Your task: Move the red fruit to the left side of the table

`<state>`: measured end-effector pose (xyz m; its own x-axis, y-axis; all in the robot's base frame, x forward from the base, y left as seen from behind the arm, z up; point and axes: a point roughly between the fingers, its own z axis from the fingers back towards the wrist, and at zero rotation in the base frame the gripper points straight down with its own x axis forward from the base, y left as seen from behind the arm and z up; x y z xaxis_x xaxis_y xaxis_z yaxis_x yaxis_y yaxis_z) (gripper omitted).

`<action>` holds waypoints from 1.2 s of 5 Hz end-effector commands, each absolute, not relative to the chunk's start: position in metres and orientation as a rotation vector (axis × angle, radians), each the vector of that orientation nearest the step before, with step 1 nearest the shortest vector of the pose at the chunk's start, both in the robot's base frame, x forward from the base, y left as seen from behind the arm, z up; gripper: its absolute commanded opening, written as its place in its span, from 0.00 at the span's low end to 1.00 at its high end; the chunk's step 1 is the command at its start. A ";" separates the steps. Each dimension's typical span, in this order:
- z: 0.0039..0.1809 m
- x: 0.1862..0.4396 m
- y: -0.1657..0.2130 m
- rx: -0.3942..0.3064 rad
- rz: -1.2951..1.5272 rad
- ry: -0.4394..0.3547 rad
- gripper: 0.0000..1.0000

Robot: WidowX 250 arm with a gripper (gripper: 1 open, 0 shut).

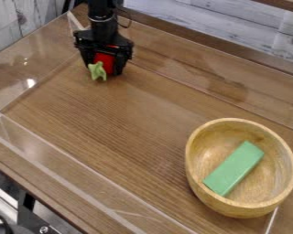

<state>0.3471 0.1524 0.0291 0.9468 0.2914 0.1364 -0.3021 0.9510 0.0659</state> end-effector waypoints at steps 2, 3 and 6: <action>0.059 0.353 0.143 0.064 0.336 -0.150 0.00; 0.064 0.346 0.139 0.050 0.338 -0.132 1.00; 0.057 0.335 0.131 0.029 0.386 -0.102 1.00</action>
<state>0.3275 0.1323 0.0356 0.9220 0.3851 0.0401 -0.3858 0.9225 0.0107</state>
